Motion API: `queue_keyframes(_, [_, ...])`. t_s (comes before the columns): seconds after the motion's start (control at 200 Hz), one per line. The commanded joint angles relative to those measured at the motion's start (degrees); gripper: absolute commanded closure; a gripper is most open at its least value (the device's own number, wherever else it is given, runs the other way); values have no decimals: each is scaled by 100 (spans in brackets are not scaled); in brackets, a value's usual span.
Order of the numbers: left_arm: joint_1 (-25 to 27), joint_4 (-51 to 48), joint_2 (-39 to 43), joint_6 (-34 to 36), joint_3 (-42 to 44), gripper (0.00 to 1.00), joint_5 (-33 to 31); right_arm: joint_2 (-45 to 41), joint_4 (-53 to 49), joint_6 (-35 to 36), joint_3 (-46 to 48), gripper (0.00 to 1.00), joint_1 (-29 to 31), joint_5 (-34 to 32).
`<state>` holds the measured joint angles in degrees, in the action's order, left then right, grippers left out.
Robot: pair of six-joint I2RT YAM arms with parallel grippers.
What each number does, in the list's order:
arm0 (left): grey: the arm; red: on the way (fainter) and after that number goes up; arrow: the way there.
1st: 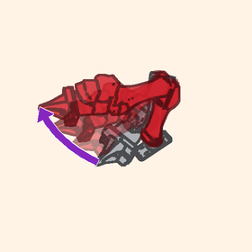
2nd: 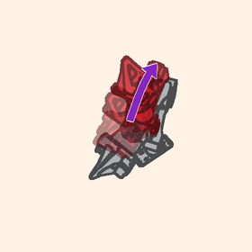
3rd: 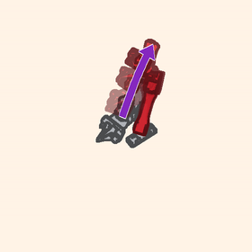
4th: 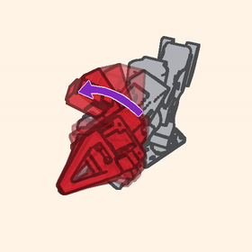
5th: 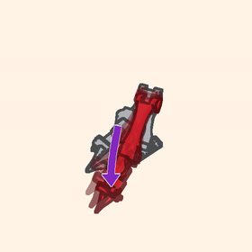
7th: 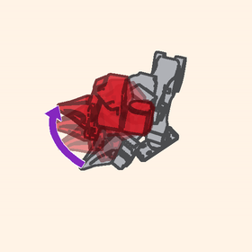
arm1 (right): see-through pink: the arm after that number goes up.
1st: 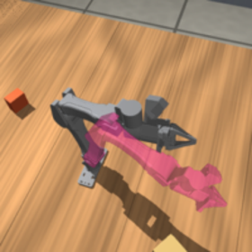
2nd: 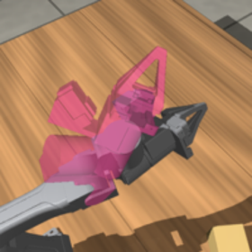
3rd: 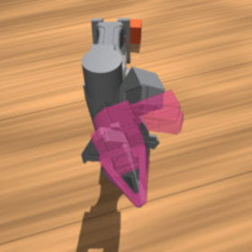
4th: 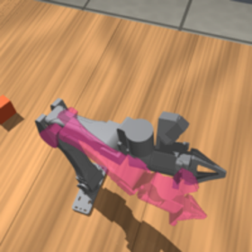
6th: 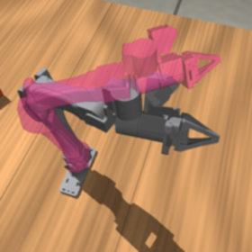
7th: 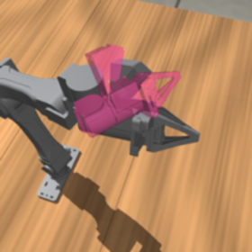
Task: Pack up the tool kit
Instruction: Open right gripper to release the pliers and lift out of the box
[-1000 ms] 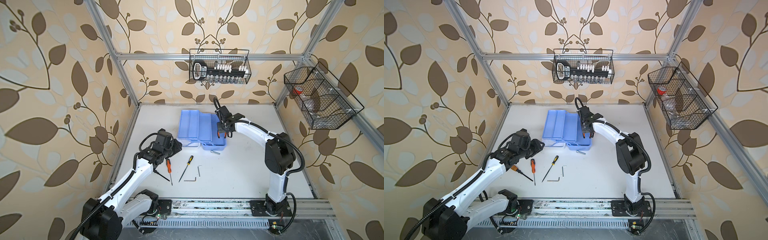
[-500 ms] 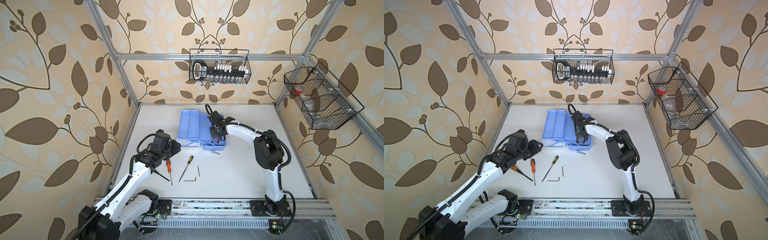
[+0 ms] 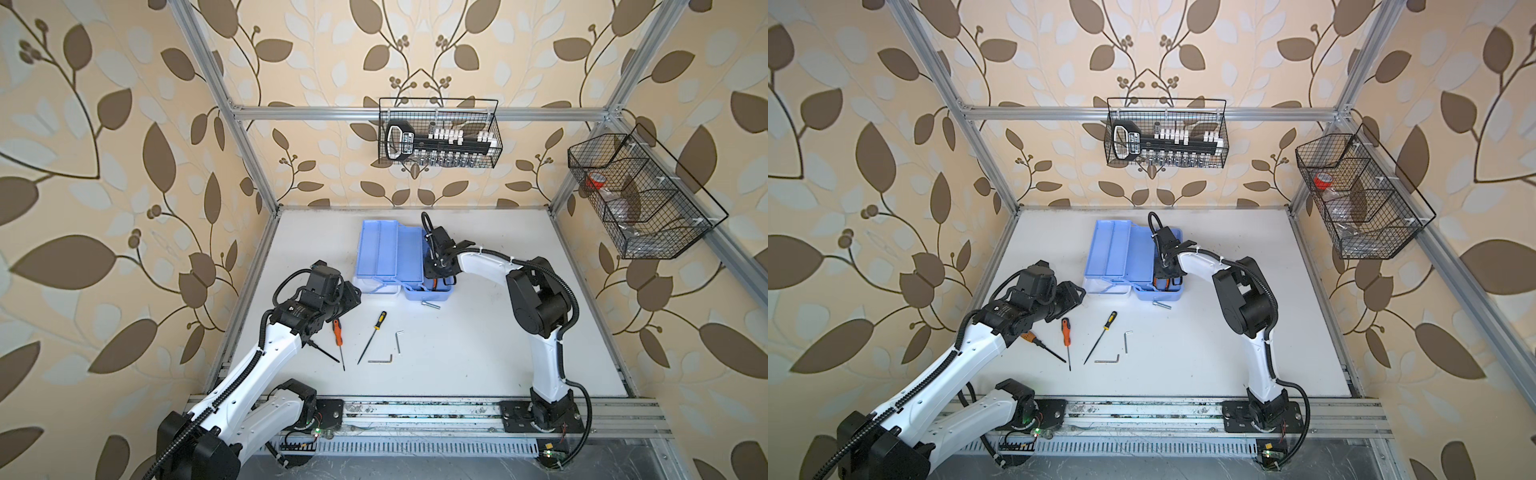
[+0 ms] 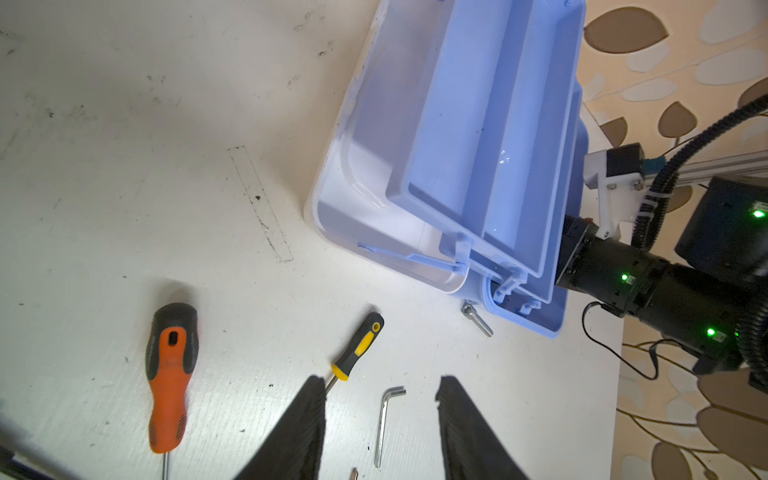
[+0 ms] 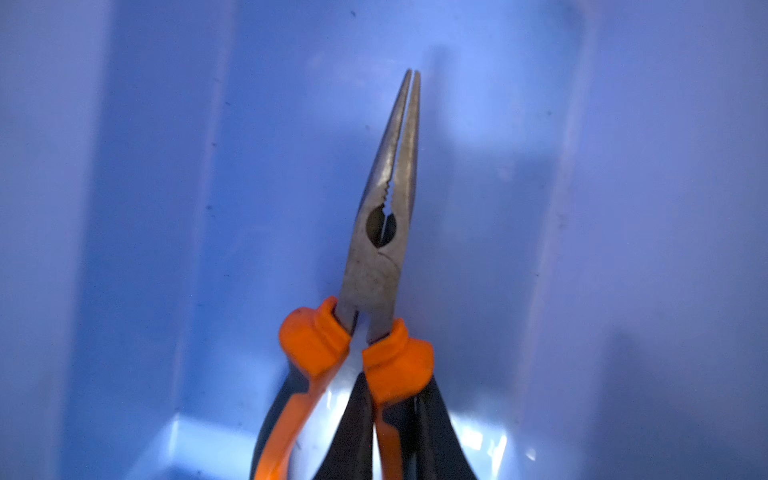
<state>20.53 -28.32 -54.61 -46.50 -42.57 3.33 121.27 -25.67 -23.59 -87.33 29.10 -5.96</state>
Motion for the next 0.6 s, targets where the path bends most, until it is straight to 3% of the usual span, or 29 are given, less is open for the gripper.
queue_keyframes(0.0, [-58, 44, -36, 36, -216, 53, -163, -68, 423, -69, 133, 83, -23, 193])
queue_keyframes(0.25, [-98, -194, -189, 107, -322, 50, -277, -146, 452, -84, 155, 68, -34, 255])
queue_keyframes(0.43, [-186, -67, -252, 45, -315, 48, -57, -463, 276, -101, 228, 66, -27, 69])
queue_keyframes(0.595, [-208, -97, -168, 102, -410, 62, 61, -961, 154, -158, 398, 65, -45, -156])
